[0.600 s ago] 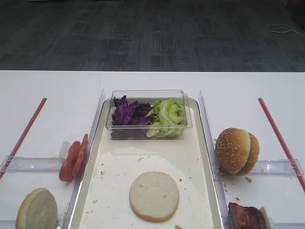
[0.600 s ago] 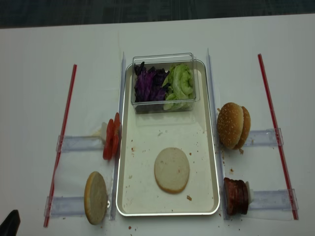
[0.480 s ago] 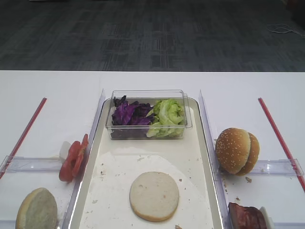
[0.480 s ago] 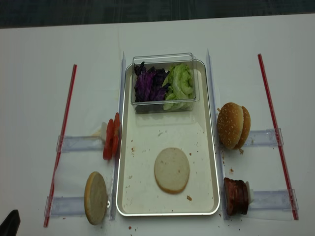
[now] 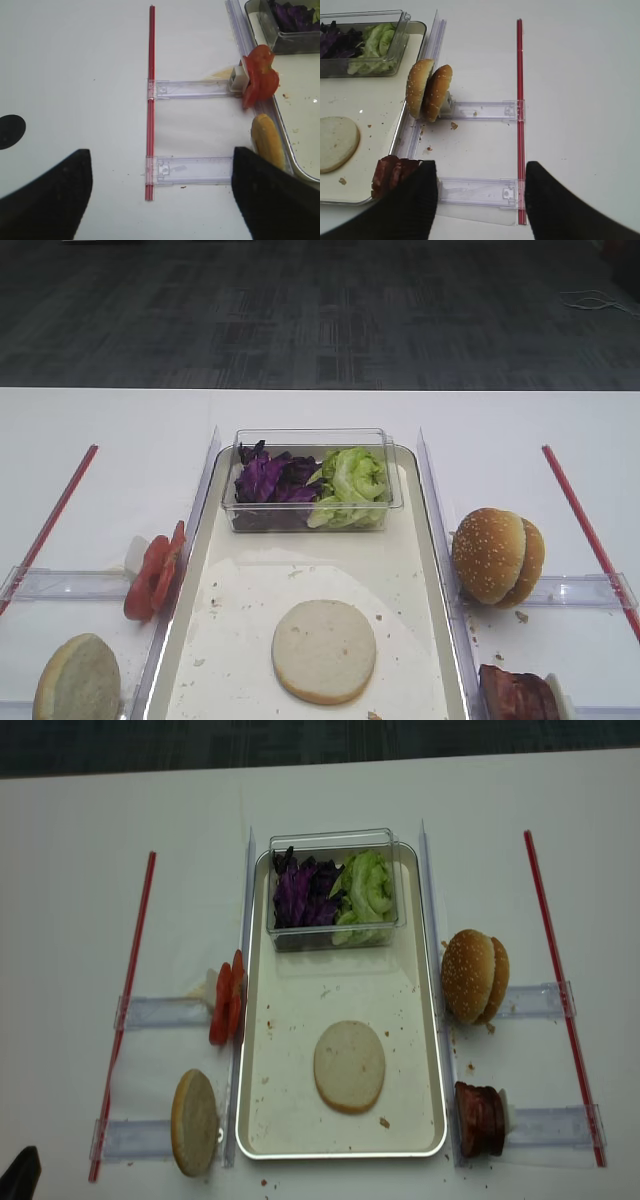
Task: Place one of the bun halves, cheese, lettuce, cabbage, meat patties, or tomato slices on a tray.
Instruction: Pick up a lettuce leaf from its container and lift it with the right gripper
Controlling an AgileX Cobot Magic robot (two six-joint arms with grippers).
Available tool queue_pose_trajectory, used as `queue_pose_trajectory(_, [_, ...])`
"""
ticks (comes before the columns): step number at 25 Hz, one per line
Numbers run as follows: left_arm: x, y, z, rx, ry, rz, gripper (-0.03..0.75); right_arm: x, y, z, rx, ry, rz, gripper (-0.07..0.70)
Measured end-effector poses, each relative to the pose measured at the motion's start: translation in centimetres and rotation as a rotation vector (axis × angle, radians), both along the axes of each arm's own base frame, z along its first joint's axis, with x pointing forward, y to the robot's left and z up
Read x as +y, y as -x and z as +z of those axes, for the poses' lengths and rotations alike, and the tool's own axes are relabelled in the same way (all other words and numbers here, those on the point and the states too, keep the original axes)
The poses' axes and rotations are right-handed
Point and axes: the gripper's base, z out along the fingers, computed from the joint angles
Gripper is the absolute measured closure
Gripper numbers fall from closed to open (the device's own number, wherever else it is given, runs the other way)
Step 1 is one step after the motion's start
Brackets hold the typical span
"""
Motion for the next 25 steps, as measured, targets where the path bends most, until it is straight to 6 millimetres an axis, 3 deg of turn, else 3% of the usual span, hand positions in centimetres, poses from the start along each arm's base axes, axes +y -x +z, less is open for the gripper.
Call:
queue_pose_trajectory(8, [0.0,0.0,0.0,0.000,0.000,0.000,0.176,0.0,-0.6,0.0,0.071,0.002,0.003,0.290])
queue_pose_trajectory(12, [0.0,0.0,0.0,0.000,0.000,0.000,0.177,0.0,-2.0,1.5,0.165,0.004,0.006,0.293])
queue_pose_trajectory(19, [0.0,0.0,0.0,0.000,0.000,0.000,0.176,0.1,-6.7,5.5,0.339,-0.032,-0.023,0.294])
queue_pose_trajectory(25, [0.0,0.0,0.0,0.000,0.000,0.000,0.177,0.2,-12.2,7.8,0.473,-0.059,-0.037,0.294])
